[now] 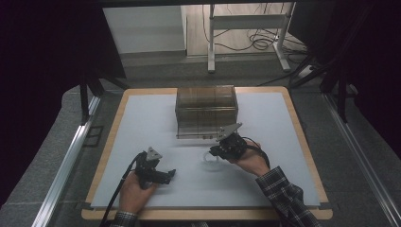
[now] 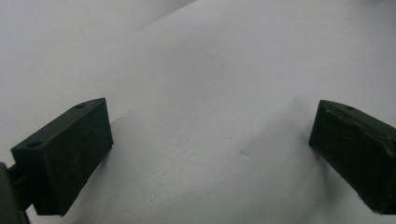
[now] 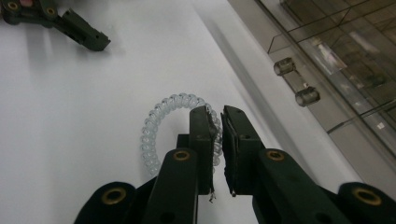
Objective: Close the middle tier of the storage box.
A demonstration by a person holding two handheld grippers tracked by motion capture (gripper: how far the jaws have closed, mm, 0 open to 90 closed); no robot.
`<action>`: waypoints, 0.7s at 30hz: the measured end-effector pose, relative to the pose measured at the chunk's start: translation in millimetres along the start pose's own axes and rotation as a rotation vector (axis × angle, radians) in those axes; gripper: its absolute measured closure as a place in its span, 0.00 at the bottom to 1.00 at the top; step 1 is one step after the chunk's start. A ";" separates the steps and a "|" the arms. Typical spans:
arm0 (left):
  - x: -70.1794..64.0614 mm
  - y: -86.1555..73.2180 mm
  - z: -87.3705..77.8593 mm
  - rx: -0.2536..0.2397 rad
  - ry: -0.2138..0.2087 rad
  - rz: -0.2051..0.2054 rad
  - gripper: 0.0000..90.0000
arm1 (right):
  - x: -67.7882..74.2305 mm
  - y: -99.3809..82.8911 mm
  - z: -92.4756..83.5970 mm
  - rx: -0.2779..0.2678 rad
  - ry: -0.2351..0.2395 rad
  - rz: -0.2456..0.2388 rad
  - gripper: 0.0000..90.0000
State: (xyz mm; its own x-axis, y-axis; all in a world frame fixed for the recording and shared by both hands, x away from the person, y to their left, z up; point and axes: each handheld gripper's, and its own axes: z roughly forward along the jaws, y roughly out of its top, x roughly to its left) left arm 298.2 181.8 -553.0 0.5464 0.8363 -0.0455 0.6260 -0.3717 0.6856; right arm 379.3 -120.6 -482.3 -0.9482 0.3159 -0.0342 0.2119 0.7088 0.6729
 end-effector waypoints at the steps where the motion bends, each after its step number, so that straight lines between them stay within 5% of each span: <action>1: 0.0 0.0 0.1 -0.002 0.000 -0.001 0.00 | -0.5 0.7 -0.6 -0.003 0.000 0.000 0.90; 21: -0.1 -0.1 0.1 -0.002 0.000 -0.001 0.00 | -8.2 9.1 -4.7 -0.037 -0.013 0.019 0.90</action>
State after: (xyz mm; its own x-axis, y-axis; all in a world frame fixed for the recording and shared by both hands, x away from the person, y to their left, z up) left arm 298.2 181.7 -553.1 0.5457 0.8367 -0.0464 0.6253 -0.3697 0.6872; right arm 387.9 -119.7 -472.5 -0.9408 0.3377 -0.0304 0.2210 0.6787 0.7004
